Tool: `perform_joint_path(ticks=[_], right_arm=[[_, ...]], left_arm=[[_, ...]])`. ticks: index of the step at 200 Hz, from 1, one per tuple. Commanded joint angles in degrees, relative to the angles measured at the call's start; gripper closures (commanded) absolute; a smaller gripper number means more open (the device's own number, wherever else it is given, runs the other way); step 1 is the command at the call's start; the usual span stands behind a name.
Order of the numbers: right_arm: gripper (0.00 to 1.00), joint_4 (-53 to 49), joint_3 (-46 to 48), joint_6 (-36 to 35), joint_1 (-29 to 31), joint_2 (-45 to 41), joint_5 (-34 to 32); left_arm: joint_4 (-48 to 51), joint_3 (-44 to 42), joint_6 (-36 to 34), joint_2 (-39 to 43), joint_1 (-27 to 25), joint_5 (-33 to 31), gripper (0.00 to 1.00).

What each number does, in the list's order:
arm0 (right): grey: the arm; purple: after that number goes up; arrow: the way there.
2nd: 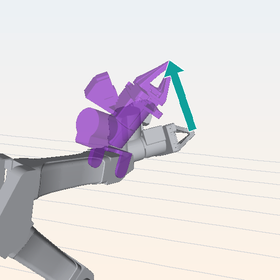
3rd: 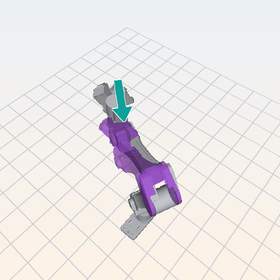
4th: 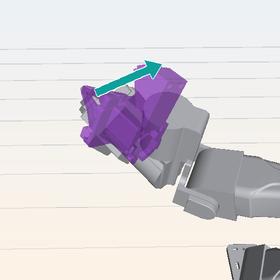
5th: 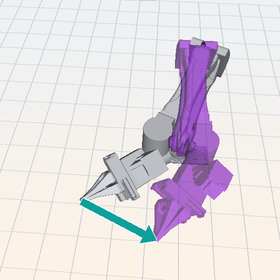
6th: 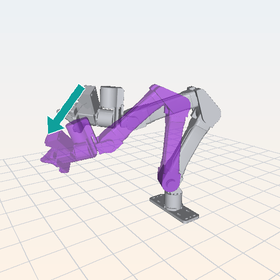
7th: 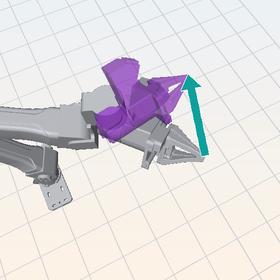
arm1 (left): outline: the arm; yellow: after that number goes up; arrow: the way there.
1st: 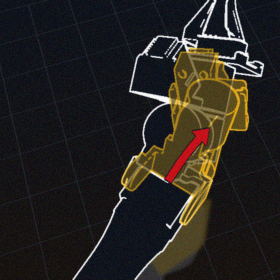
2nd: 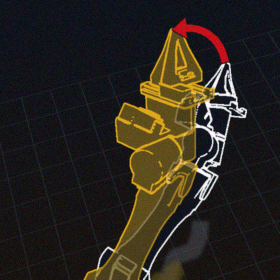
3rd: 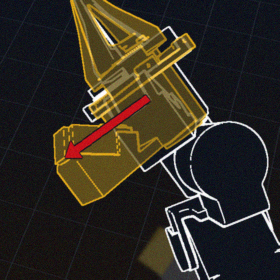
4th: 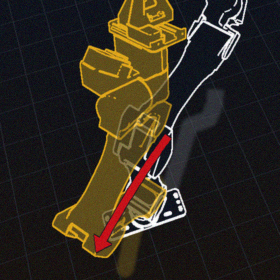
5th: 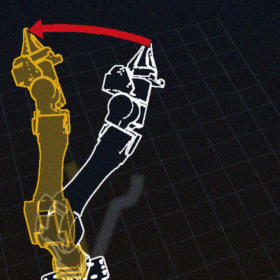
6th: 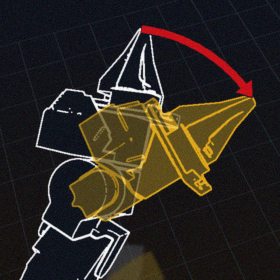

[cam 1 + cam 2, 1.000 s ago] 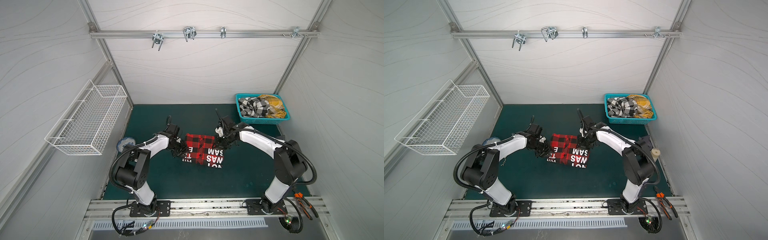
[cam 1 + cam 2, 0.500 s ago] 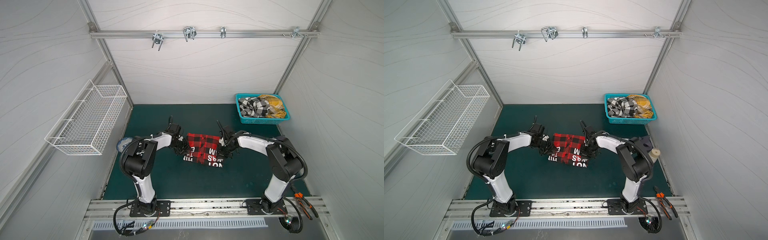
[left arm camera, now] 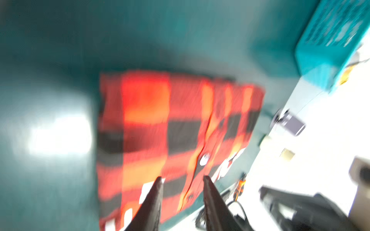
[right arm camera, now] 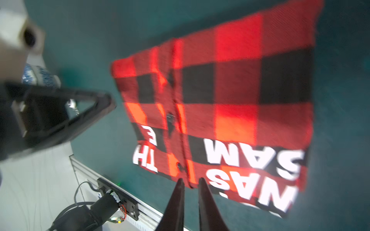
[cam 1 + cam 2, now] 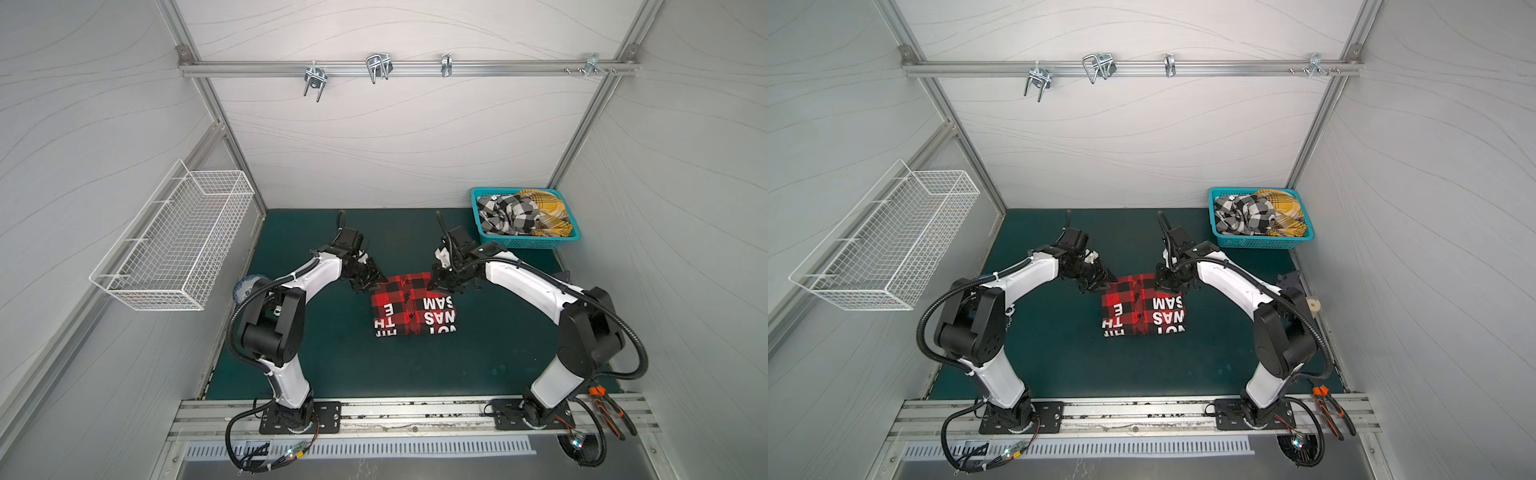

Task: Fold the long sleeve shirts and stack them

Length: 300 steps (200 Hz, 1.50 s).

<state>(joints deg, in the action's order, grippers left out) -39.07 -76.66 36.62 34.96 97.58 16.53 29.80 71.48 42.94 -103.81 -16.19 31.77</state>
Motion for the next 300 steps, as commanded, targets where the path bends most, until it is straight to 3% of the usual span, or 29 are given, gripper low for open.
perform_joint_path(ticks=[1, 31, 78, 124, 150, 176, 211, 259, 300], right_arm=[[0.83, 0.94, -2.39, -0.24, -0.03, 7.1, 3.67], [0.83, 2.25, -5.82, 0.29, -0.67, 13.51, 5.37], [0.86, 1.4, -5.34, -0.29, -2.23, 18.55, 3.36], [0.84, -2.18, -10.05, -1.64, -2.54, 13.78, 0.43], [0.82, -3.65, -15.91, -1.99, -0.41, 15.86, -0.14], [0.83, -2.09, -18.94, -0.2, -0.65, 20.9, 3.32], [0.83, 0.3, -18.99, 1.35, -2.1, 25.04, 4.66], [0.83, 0.71, -18.32, 0.37, -4.83, 28.09, 5.26], [0.83, -6.66, -20.37, -5.62, -8.87, 24.96, 4.14]], left_arm=[[2.47, 2.69, -2.12, -7.32, 0.54, -0.35, 0.68], [-0.64, 3.79, -0.03, -13.94, 0.63, 2.12, 0.71], [-1.32, 5.8, 0.96, -15.19, 0.63, 1.81, 0.67], [4.43, 6.79, -0.8, -3.83, -0.47, -2.3, 0.59], [3.97, 4.6, -0.12, 0.41, -3.94, -3.88, 0.61], [2.51, 4.55, 0.99, -2.59, -5.02, -2.48, 0.72], [2.5, 7.86, 0.61, -9.5, -4.95, -2.14, 0.79], [3.05, 10.8, -0.03, -15.32, -5.0, -2.24, 0.81], [6.47, 14.6, -3.41, -18.98, -4.99, -2.1, 0.81]])
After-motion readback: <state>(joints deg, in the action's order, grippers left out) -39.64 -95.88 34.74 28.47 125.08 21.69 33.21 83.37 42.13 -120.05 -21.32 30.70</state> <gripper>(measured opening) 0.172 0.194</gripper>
